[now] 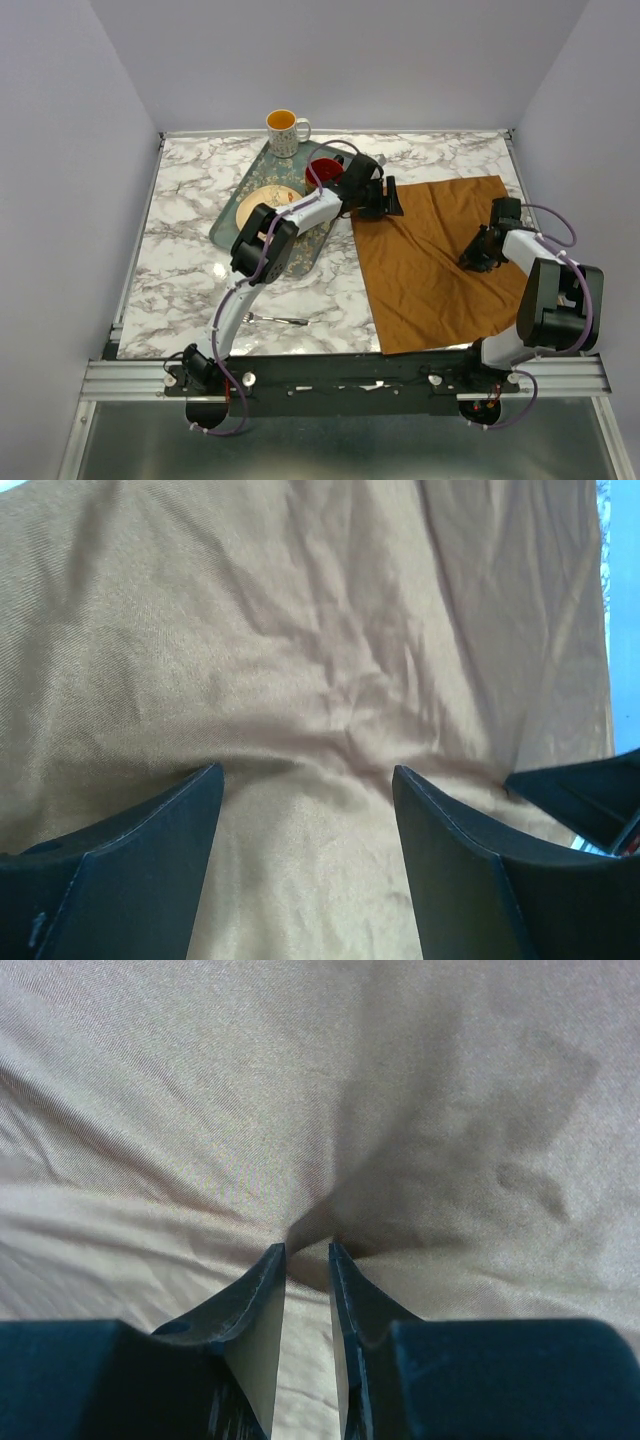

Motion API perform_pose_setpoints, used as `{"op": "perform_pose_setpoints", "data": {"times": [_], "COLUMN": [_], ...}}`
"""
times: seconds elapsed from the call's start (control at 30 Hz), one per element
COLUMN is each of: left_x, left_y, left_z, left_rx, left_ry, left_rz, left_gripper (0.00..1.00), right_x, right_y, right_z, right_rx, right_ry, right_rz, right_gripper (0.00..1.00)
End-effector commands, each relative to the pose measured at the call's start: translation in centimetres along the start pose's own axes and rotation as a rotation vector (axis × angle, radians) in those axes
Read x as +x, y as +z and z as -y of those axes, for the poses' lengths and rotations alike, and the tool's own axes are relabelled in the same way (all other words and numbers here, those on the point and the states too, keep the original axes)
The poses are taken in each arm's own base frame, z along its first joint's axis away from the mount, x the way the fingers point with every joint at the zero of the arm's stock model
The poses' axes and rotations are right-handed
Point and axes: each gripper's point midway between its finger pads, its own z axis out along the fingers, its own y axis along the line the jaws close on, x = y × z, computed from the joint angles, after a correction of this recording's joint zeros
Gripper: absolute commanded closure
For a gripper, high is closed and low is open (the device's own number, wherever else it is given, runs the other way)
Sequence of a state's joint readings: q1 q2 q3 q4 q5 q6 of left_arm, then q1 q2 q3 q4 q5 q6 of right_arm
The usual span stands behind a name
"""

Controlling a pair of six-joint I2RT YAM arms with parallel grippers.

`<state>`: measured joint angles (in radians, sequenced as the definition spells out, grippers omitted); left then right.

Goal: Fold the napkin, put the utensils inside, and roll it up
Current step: Flatten the napkin out

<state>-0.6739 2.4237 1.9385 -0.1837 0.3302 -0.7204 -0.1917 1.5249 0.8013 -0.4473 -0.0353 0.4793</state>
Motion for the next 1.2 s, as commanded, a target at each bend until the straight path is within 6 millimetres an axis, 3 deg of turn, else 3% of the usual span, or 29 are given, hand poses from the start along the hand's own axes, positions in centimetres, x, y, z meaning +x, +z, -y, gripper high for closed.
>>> {"op": "perform_pose_setpoints", "data": {"times": [0.0, 0.3, 0.63, 0.73, 0.83, 0.93, 1.0, 1.07, 1.13, 1.17], "left_x": [0.3, -0.6, -3.7, -4.5, -5.3, -6.1, -6.5, -6.5, -6.7, -7.1], "left_y": [1.4, 3.4, 2.7, 2.0, 0.5, -1.7, -3.7, -5.3, -8.0, -9.2], "left_z": [-1.1, -2.0, -3.0, -2.1, 0.6, 4.3, 7.5, 9.2, 10.7, 11.6], "left_rx": [0.015, 0.061, 0.058, 0.081, 0.142, 0.203, 0.251, 0.265, 0.266, 0.287], "left_ry": [0.007, -0.059, -0.055, -0.05, -0.03, 0.009, 0.038, 0.037, 0.035, 0.043], "left_rz": [-0.047, -0.048, 0.013, 0.023, 0.032, 0.048, 0.056, 0.059, 0.088, 0.116], "left_gripper": [0.21, 0.19, 0.18, 0.17, 0.13, 0.08, 0.07, 0.07, 0.08, 0.08], "right_x": [4.0, 3.3, 1.7, 1.8, 0.2, -2.8, -3.8, -4.0, -3.1, -2.3], "right_y": [0.3, 1.3, 1.3, 1.3, 0.2, -2.5, -5.0, -7.0, -9.1, -9.6], "right_z": [2.2, 1.1, -0.8, -1.6, -1.9, -2.4, -3.5, -4.8, -6.9, -6.9], "right_rx": [0.084, 0.043, -0.027, -0.073, -0.088, -0.095, -0.146, -0.193, -0.241, -0.225], "right_ry": [0.019, 0.025, 0.012, 0.009, -0.035, -0.111, -0.174, -0.224, -0.318, -0.345], "right_rz": [-0.13, -0.143, -0.128, -0.141, -0.069, 0.054, 0.118, 0.157, 0.193, 0.185], "right_gripper": [0.67, 0.67, 0.66, 0.65, 0.61, 0.54, 0.4, 0.28, 0.23, 0.19]}}
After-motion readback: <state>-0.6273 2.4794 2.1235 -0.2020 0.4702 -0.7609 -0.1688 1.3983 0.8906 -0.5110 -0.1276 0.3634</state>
